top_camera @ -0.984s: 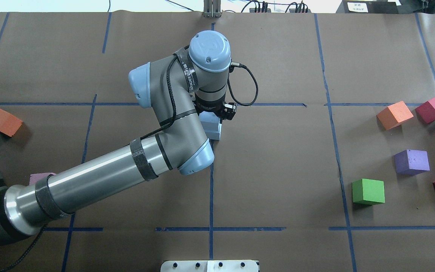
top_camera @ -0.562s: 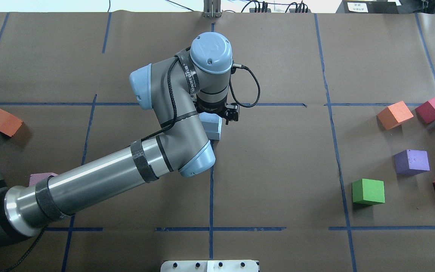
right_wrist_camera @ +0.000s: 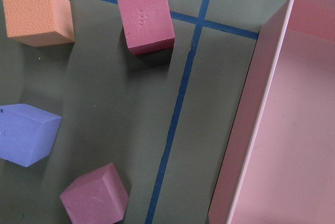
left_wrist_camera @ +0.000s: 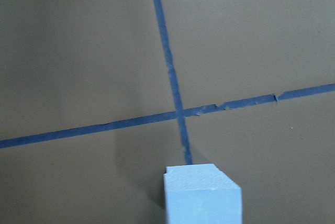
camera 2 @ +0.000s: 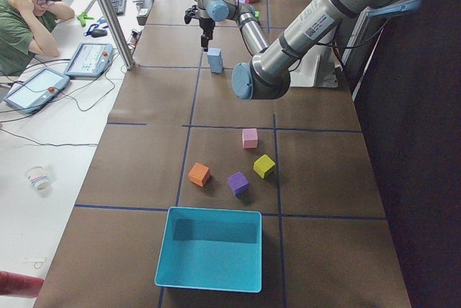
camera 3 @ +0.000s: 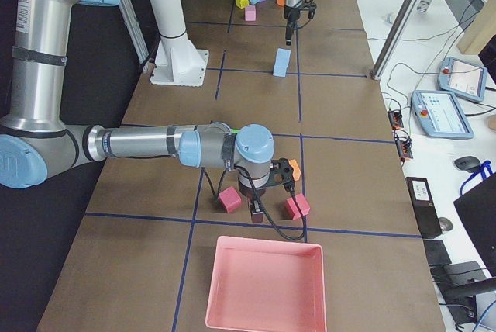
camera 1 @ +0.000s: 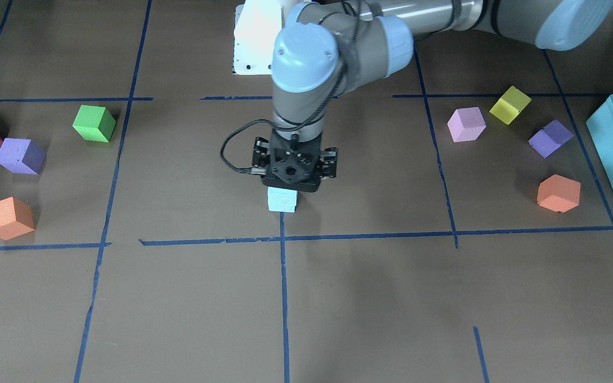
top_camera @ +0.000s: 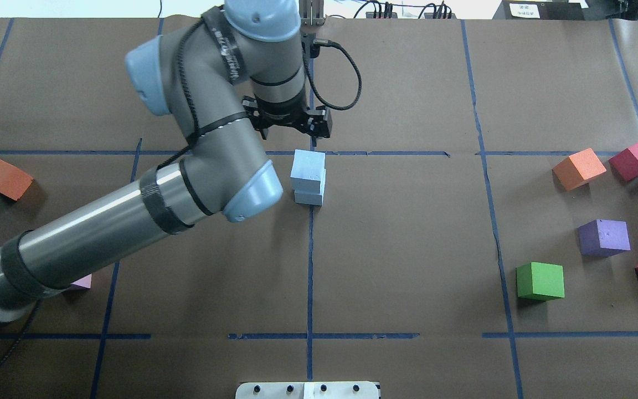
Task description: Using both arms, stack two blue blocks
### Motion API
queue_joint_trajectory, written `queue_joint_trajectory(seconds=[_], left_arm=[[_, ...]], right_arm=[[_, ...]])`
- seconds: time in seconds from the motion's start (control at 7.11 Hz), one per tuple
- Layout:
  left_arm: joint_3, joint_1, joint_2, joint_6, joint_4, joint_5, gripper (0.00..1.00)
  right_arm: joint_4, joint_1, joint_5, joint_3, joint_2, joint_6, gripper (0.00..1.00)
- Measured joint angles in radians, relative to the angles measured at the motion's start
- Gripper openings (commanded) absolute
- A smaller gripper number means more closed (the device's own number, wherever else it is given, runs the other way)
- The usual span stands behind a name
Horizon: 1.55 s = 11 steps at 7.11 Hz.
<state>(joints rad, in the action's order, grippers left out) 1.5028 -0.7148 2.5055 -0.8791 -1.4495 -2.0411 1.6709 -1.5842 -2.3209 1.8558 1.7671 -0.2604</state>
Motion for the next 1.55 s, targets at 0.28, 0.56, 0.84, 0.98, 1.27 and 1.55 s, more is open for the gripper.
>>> queue_joint_trajectory(seconds=[0.28, 0.56, 0.84, 0.98, 1.27, 1.55], left_arm=[[0.186, -0.106, -0.239, 0.235, 0.008, -0.047, 1.0], [0.282, -0.306, -0.49, 0.605, 0.007, -0.151, 1.0], [0.294, -0.562, -0.719, 0.894, -0.004, -0.273, 1.0], [0.289, -0.671, -0.803, 0.974, -0.013, -0.295, 1.0], [0.28, -0.814, -0.949, 1.08, -0.023, -0.315, 1.0], [0.257, -0.862, -1.033, 1.095, -0.026, -0.317, 1.0]], right_arm=[[0.001, 0.0, 0.0, -0.002, 0.0, 0.001, 1.0], [0.001, 0.001, 0.0, -0.004, 0.0, 0.002, 1.0], [0.001, 0.001, 0.0, -0.006, 0.0, 0.004, 1.0], [0.001, 0.001, 0.0, -0.006, 0.0, 0.004, 1.0], [0.001, 0.001, 0.0, -0.007, 0.001, 0.003, 1.0], [0.001, 0.001, -0.001, -0.007, 0.001, 0.004, 1.0]])
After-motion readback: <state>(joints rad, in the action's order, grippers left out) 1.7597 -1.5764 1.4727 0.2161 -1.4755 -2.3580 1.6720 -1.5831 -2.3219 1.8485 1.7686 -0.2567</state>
